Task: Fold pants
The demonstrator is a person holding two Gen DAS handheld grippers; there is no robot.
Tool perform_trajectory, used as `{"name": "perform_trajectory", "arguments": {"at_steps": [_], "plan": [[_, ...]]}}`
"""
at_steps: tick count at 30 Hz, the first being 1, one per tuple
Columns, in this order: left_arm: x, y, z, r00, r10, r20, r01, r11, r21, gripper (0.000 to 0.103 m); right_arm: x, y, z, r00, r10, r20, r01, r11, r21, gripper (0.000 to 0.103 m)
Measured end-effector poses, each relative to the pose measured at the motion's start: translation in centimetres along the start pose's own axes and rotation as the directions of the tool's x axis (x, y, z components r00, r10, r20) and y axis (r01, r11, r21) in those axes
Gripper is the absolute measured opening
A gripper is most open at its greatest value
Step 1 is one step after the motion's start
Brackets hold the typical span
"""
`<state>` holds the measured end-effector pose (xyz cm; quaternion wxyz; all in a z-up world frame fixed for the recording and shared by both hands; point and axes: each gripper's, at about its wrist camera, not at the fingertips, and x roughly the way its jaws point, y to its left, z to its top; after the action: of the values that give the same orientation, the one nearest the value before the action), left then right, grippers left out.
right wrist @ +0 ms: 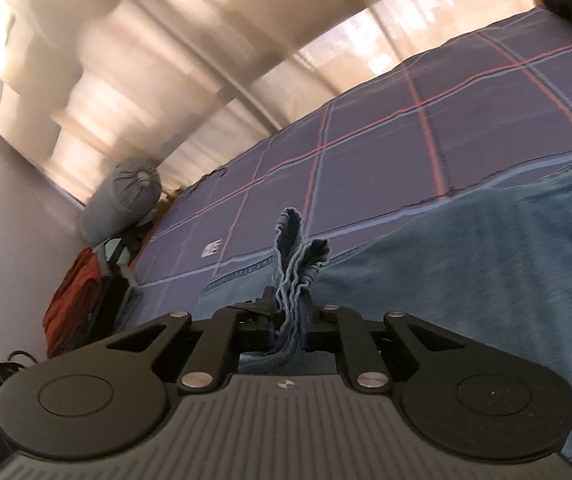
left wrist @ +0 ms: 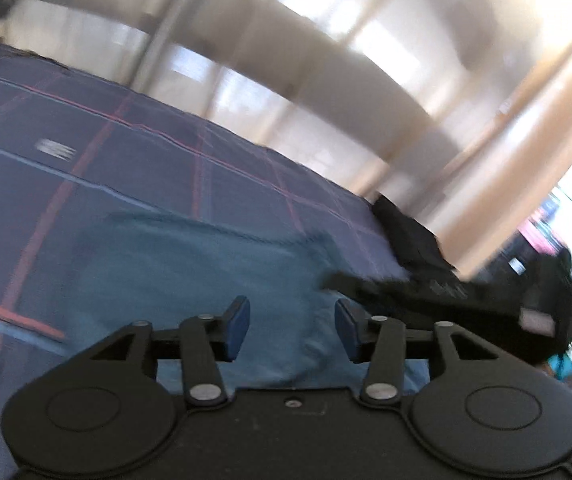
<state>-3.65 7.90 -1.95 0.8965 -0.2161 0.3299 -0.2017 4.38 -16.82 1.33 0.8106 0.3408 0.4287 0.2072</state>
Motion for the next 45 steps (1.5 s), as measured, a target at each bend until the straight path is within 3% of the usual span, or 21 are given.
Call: {"name": "perform_trajectory", "arguments": {"at_steps": [4,9,31,34,36,38,40,42,45], "plan": [[0.3,1.9,0.8,0.986,0.167,0.015,-0.166,0.986,-0.021,0.103,-0.4,-0.9,-0.2,1.000,-0.027,0.006,0.027,1.000,0.013,0.019],[1.5,3.7,0.2,0.974,0.223,-0.030,-0.224,0.972,-0.062,0.103,0.2,-1.3,-0.8,0.999,-0.048,-0.012,0.048,0.999,0.025,0.019],[4.5,3.1,-1.1,0.971,0.230,-0.062,-0.229,0.973,0.030,0.103,1.2,-4.3,-2.8,0.991,-0.130,0.011,0.129,0.989,0.072,0.019],[4.7,2.8,-1.0,0.969,0.235,-0.071,-0.232,0.972,0.049,0.103,0.6,-4.1,-2.7,0.991,-0.134,0.017,0.133,0.990,0.050,0.039],[4.4,2.9,-0.2,0.976,0.193,-0.101,-0.192,0.981,0.014,0.103,-0.3,-3.4,-2.4,0.983,-0.176,0.050,0.175,0.984,0.032,0.057],[3.8,3.3,0.8,0.985,0.147,-0.089,-0.151,0.988,-0.040,0.103,-1.6,-2.5,-2.1,0.974,-0.198,0.112,0.198,0.980,0.005,0.054],[3.8,3.4,1.9,0.986,0.156,-0.064,-0.159,0.986,-0.041,0.103,-2.2,-1.4,-1.8,0.975,-0.162,0.150,0.168,0.985,-0.030,0.053],[4.3,3.5,2.6,0.983,0.176,-0.055,-0.178,0.983,-0.035,0.103,-1.5,-0.6,-1.5,0.986,-0.107,0.127,0.115,0.992,-0.059,0.039],[5.4,3.8,3.0,0.980,0.185,-0.067,-0.188,0.982,-0.031,0.103,0.9,0.3,-2.1,0.995,-0.083,0.052,0.088,0.991,-0.098,0.036]]}}
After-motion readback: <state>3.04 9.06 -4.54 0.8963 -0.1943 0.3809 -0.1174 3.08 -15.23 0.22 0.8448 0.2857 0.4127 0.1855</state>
